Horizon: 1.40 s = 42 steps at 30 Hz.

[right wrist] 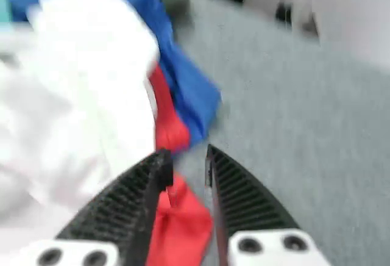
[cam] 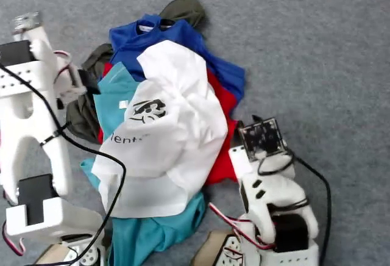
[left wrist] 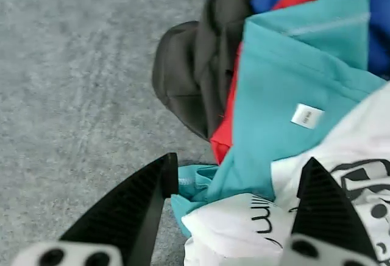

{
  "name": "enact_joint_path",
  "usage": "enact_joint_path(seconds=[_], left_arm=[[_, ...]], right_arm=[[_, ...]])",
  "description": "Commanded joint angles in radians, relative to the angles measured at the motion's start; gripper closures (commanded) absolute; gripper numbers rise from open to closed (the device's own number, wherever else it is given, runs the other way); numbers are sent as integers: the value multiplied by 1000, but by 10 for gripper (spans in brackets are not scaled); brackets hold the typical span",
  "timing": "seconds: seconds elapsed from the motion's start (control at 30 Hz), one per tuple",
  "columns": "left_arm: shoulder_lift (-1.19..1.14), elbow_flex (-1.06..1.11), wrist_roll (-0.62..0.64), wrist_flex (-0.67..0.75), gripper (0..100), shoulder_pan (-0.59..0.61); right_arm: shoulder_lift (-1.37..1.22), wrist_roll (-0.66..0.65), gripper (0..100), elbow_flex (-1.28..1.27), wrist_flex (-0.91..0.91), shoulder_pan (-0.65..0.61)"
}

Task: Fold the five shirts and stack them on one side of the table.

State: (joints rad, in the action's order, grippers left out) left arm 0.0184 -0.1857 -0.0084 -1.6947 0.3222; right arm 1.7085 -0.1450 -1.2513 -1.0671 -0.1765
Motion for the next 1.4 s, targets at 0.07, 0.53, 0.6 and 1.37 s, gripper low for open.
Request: enact_joint_path(seconds=[0.07,0.53,0.6,1.37], left_arm=[[44,-37,-5,-38,685,68],[45,-46,-63,-49,685,196],[45,-38,-89,-49,685,218],[42,17,-201,-41,685,310]], right_arm=[[-536,15,886,443,-52,-51],[-1474,163,610,1087,-267,-473],[-1544,163,547,1129,-267,-509],[-1934,104,995,1515,-477,-354]])
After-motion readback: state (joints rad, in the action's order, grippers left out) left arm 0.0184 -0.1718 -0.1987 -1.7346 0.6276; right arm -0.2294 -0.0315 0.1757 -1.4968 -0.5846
